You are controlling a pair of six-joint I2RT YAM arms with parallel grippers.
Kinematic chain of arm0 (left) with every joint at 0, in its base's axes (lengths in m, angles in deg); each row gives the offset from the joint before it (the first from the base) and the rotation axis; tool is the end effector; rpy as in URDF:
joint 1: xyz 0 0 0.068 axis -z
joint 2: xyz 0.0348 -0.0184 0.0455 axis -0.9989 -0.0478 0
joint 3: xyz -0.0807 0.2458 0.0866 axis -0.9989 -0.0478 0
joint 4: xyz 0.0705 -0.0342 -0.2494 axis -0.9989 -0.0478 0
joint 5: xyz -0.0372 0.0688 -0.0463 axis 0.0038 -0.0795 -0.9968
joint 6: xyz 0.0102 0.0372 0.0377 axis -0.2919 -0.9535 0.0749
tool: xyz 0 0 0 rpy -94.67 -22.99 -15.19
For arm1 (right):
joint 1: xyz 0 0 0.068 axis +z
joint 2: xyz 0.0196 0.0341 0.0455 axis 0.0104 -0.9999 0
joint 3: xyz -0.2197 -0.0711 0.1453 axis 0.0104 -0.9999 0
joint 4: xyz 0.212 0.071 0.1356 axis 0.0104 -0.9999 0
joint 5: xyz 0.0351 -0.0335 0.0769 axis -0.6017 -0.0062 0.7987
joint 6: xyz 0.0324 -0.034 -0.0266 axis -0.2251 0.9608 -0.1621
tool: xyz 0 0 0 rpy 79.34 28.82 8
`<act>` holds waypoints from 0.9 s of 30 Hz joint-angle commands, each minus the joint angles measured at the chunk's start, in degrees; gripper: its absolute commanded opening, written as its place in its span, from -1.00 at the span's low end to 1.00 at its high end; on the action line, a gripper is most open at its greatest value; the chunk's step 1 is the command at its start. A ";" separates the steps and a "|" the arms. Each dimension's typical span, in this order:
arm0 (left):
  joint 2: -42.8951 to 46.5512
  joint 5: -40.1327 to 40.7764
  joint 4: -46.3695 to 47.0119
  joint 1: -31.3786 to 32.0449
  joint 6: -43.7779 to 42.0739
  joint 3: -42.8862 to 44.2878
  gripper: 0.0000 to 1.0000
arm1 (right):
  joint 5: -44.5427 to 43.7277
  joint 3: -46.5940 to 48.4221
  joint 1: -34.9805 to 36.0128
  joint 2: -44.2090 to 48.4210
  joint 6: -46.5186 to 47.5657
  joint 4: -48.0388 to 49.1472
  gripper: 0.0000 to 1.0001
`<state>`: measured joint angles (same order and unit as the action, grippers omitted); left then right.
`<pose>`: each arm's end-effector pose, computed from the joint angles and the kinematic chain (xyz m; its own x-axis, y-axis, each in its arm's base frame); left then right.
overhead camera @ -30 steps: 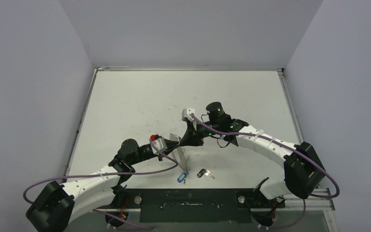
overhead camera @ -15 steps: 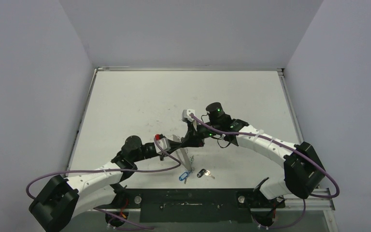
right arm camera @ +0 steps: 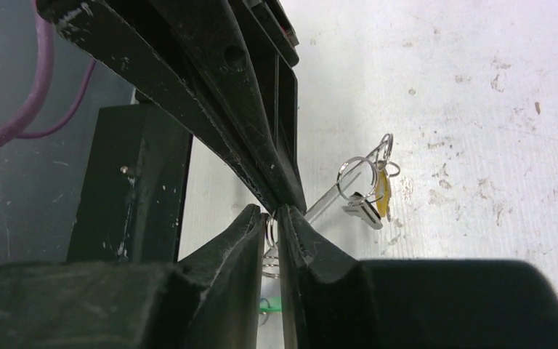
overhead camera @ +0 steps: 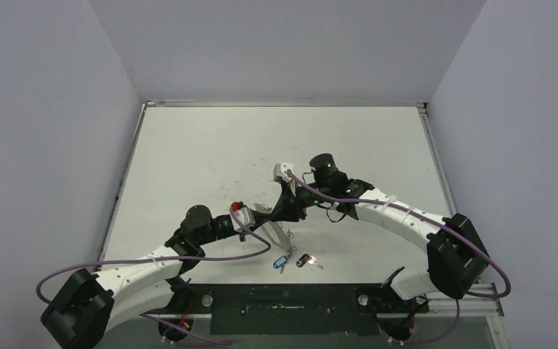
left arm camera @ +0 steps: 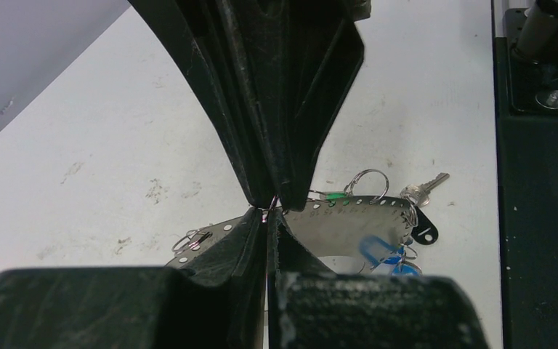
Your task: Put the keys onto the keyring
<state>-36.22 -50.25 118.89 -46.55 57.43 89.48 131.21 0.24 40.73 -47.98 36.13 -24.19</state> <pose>0.1373 -0.1422 0.2057 0.1388 0.0983 -0.9854 0.9371 0.3087 0.1628 0.2059 0.2208 0.2547 -0.2493 -0.3625 -0.8980 -0.9440 -0.1158 0.3089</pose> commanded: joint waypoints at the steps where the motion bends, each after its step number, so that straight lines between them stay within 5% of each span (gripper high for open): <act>1: 3.07 1.31 2.95 1.00 1.32 0.15 -1.00 | -0.77 1.81 0.66 0.92 -1.61 10.68 -0.50; 5: 5.23 2.71 -0.12 1.03 0.72 0.22 -1.00 | -4.72 -0.54 0.01 3.94 -5.16 16.30 0.13; 15: 8.02 4.08 -5.15 1.01 0.10 0.19 -1.00 | -22.29 -6.80 -1.79 13.71 -12.51 19.42 0.98; 19: 9.28 4.68 -6.62 1.00 0.04 -0.06 -1.00 | -31.28 -9.39 -5.14 17.72 -22.52 18.35 1.00; 27: 12.38 6.65 -10.27 1.02 -0.28 -0.34 -1.00 | -35.76 -3.70 -12.30 17.71 -32.30 -9.57 1.00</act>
<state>-25.75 -45.09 108.46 -45.72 57.63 88.75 99.11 -6.89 30.65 -30.10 10.82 -20.06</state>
